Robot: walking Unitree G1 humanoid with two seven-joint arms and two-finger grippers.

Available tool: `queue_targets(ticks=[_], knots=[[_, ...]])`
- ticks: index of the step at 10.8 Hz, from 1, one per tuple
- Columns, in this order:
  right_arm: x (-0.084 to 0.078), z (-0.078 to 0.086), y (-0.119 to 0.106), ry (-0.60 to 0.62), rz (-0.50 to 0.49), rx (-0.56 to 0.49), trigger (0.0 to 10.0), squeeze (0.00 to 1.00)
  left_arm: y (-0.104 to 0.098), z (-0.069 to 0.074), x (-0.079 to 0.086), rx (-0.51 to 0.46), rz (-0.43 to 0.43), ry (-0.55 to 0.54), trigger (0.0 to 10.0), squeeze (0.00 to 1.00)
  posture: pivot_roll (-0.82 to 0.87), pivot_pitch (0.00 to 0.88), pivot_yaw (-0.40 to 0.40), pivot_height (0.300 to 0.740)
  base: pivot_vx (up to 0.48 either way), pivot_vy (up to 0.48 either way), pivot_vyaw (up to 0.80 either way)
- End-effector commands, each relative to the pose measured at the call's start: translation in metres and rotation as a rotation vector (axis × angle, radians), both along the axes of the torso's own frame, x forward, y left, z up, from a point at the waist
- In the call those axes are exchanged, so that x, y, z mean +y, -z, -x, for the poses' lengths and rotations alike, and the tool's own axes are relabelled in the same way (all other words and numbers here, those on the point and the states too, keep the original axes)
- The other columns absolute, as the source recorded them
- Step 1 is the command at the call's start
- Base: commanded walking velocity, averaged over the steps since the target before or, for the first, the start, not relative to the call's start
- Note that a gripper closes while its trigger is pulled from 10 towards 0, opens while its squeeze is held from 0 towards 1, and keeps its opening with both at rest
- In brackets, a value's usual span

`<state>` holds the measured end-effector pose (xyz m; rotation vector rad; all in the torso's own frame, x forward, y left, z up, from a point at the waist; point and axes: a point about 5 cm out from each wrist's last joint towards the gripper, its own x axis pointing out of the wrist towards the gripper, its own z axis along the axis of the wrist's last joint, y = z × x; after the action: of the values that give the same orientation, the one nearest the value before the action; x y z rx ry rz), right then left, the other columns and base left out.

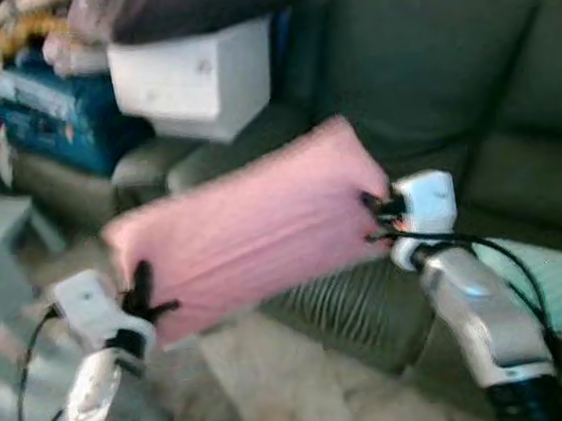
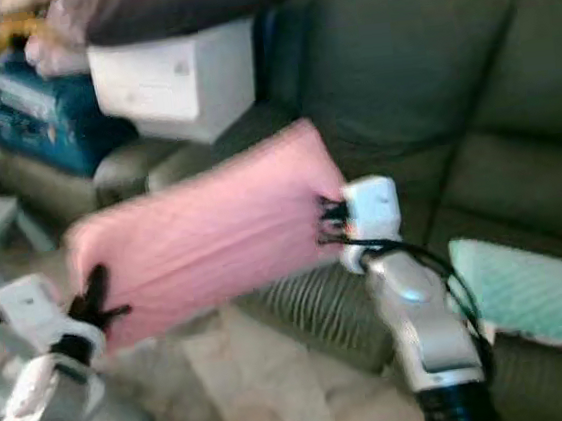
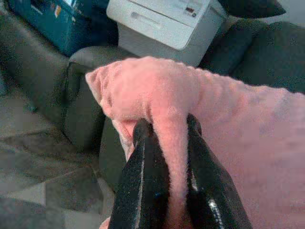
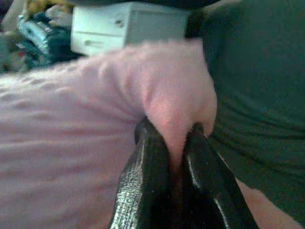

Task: Move the pillow to the sofa

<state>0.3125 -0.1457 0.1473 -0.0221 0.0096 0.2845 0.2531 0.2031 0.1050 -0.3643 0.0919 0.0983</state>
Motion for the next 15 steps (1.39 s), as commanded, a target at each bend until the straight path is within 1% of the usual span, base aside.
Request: queue_targets(ticks=[1, 7, 9, 10, 11, 14, 15], knots=[[0.0017, -0.0018, -0.0127, 0.000, -0.005, -0.056, 10.0, 0.00, -0.0042, 0.0037, 0.0172, -0.015, -0.030, -0.062, 10.0, 0.00, -0.21, 0.006, 0.029, 0.740, 0.461, 0.000, 0.00], [0.0019, -0.0014, -0.0122, 0.001, -0.004, -0.056, 10.0, 0.00, -0.0043, 0.0027, 0.0169, -0.019, -0.022, -0.052, 10.0, 0.00, -0.21, 0.006, 0.033, 0.740, 0.458, 0.000, 0.00], [0.0023, -0.0012, -0.0121, 0.002, -0.005, -0.056, 10.0, 0.00, -0.0022, 0.0033, 0.0177, 0.000, -0.020, -0.062, 10.0, 0.00, -0.21, 0.007, 0.034, 0.740, 0.433, 0.000, 0.00], [0.0021, -0.0009, -0.0116, 0.003, -0.005, -0.054, 10.0, 0.00, -0.0015, 0.0029, 0.0176, 0.002, -0.002, -0.074, 10.0, 0.00, -0.21, 0.007, 0.034, 0.740, 0.000, 0.000, 0.00], [0.0023, -0.0007, -0.0113, 0.003, -0.004, -0.053, 10.0, 0.00, 0.0003, 0.0010, 0.0182, 0.025, 0.032, -0.095, 10.0, 0.00, -0.21, 0.008, 0.035, 0.740, 0.000, 0.000, 0.00], [0.0018, -0.0011, -0.0112, 0.007, -0.008, -0.050, 10.0, 0.00, -0.0005, 0.0004, 0.0208, 0.024, 0.030, -0.092, 10.0, 0.00, -0.21, 0.008, 0.035, 0.740, 0.000, 0.000, 0.00], [0.0016, -0.0012, -0.0106, 0.011, -0.009, -0.044, 10.0, 0.00, -0.0002, 0.0002, 0.0213, 0.029, 0.021, -0.084, 10.0, 0.00, -0.21, 0.006, 0.036, 0.740, 0.000, 0.480, 0.00]])
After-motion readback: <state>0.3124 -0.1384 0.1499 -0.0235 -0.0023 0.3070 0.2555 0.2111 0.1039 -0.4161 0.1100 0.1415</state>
